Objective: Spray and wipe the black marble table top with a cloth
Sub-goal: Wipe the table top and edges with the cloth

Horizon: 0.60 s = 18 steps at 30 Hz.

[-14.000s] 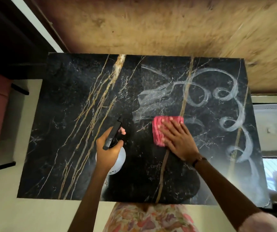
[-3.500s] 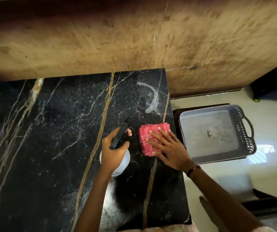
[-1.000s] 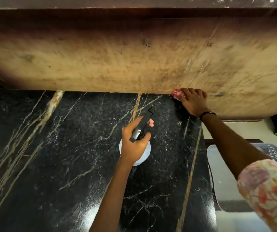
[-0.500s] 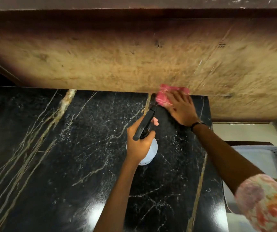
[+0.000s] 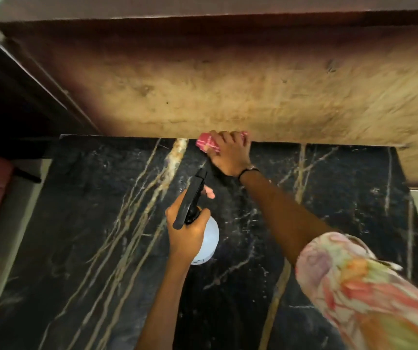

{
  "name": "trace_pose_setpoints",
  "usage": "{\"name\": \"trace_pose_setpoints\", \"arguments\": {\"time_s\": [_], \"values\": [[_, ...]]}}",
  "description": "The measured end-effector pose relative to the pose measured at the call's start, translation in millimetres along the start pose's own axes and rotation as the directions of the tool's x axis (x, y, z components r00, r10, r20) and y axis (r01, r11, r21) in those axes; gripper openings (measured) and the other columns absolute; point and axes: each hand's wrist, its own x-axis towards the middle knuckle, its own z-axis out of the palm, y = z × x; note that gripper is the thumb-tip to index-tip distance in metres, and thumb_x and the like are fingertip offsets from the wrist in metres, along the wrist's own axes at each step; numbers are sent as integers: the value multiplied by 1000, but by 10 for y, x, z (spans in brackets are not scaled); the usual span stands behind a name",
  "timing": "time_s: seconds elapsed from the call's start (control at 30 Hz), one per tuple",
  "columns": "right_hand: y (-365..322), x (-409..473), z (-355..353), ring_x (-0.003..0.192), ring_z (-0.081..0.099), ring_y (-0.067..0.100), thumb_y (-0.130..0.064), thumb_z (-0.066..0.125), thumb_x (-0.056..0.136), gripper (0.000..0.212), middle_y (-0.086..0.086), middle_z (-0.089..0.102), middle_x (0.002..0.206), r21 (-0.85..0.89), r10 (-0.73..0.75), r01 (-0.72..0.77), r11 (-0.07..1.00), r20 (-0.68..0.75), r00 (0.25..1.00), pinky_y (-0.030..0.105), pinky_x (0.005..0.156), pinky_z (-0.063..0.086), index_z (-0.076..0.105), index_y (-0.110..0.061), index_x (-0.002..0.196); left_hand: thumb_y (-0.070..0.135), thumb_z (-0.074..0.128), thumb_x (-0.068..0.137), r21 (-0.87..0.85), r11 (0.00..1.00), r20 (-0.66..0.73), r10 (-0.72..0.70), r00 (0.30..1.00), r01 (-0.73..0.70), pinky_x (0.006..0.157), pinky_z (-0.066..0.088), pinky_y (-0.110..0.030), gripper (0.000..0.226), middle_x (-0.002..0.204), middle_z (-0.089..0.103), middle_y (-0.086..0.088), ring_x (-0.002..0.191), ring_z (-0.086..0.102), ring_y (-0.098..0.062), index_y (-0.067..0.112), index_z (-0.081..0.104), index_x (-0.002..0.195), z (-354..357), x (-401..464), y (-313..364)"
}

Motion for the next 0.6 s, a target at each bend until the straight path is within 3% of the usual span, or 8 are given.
{"name": "trace_pose_setpoints", "arguments": {"time_s": [0.13, 0.23, 0.3, 0.4, 0.5, 0.6], "values": [[-836, 343, 189, 136, 28, 33, -49, 35, 97, 56, 4, 36, 149, 24, -110, 108, 994, 63, 992, 61, 113, 10, 27, -26, 147, 3, 58, 72, 48, 996, -99, -70, 993, 75, 50, 37, -5, 33, 42, 50, 8, 42, 45, -3, 31, 52, 56, -582, 129, -145], [-607, 308, 116, 130, 39, 32, -51, 34, 97, 56, 5, 42, 146, -91, -197, 198, 976, 16, 980, 49, 110, 24, 30, -26, 147, 2, 60, 72, 27, 995, -148, -91, 985, 96, 49, 39, -8, 30, 41, 47, 4, 42, 46, -6, 27, 58, 57, -909, 223, -195], [-286, 196, 75, 125, 44, 33, -49, 36, 97, 53, 7, 47, 142, -110, -145, 136, 985, -71, 987, 46, 106, 29, 34, -26, 144, 2, 57, 72, 14, 1000, -116, -13, 993, 15, 50, 41, -16, 21, 45, 47, 4, 42, 45, -8, 21, 65, 71, -1099, 276, -180], [-166, 142, 74, 121, 45, 38, -43, 43, 97, 50, 8, 50, 138, -169, -43, 23, 985, -115, 992, 47, 103, 30, 39, -23, 143, 3, 55, 73, -18, 999, -104, 40, 994, -42, 52, 42, -19, 24, 49, 56, 7, 44, 46, -6, 21, 66, 85, -1308, 348, -159], [-655, 339, 178, 121, 43, 38, -43, 41, 98, 50, 8, 49, 139, -128, -95, 86, 988, -63, 994, 48, 102, 29, 38, -23, 143, 5, 53, 73, -21, 997, -111, 68, 992, -70, 50, 41, -25, 27, 54, 59, 10, 43, 42, -13, 24, 65, 87, -1459, 412, -172], [-1425, 620, 402, 123, 42, 36, -47, 38, 98, 52, 6, 47, 140, -78, -208, 205, 976, -28, 978, 47, 102, 28, 36, -24, 144, 14, 54, 70, 0, 997, -159, 80, 984, -81, 48, 39, -29, 22, 53, 56, 5, 44, 42, -24, 32, 65, 76, -1586, 448, -189]]}}
